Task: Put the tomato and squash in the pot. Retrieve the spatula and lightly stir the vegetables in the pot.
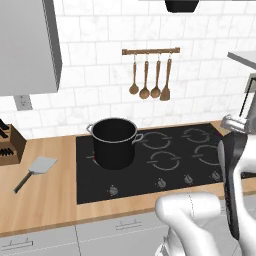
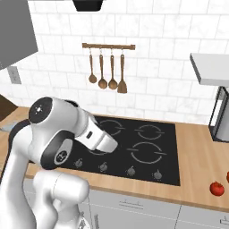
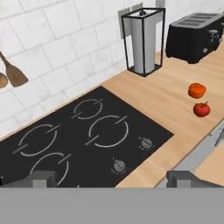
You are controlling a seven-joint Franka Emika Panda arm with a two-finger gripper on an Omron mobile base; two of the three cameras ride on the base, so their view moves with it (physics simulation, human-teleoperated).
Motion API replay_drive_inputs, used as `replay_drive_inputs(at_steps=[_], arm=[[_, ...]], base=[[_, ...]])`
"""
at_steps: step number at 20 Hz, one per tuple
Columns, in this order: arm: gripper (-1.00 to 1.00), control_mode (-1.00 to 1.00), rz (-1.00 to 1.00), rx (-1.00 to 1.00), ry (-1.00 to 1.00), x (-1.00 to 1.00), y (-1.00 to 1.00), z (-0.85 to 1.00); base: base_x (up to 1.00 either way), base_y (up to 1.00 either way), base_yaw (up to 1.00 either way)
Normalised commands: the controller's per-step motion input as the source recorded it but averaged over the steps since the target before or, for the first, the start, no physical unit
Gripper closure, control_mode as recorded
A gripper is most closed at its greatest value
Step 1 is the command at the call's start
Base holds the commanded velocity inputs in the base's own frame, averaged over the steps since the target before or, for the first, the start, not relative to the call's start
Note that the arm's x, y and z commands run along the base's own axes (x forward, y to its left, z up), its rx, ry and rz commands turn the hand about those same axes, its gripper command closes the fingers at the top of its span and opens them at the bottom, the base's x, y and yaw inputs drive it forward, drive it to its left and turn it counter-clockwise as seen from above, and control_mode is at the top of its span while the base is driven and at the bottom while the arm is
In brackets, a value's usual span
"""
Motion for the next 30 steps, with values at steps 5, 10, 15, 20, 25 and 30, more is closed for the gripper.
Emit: replay_drive_inputs(at_steps=[5, 10, 15, 20, 25, 30], arm=[[-1.0, -1.0, -0.12, 0.17, 0.0, -0.21, -0.84, 0.0], [-1.0, -1.0, -0.05, 0.18, 0.01, -0.17, -0.91, -0.01], [-1.0, -1.0, -0.01, 0.2, 0.07, -0.03, -0.97, -0.04], [-1.0, -1.0, -0.01, 0.07, 0.13, 0.0, -0.51, -0.11], [-1.0, -1.0, -0.09, 0.0, 0.12, 0.0, -0.35, -0.26], [-1.0, -1.0, -0.08, 0.0, 0.1, 0.0, -0.33, -0.35]], base=[[0.0, 0.0, 0.0], [0.0, 0.0, 0.0], [0.0, 0.0, 0.0], [0.0, 0.0, 0.0], [0.0, 0.0, 0.0], [0.0, 0.0, 0.0]])
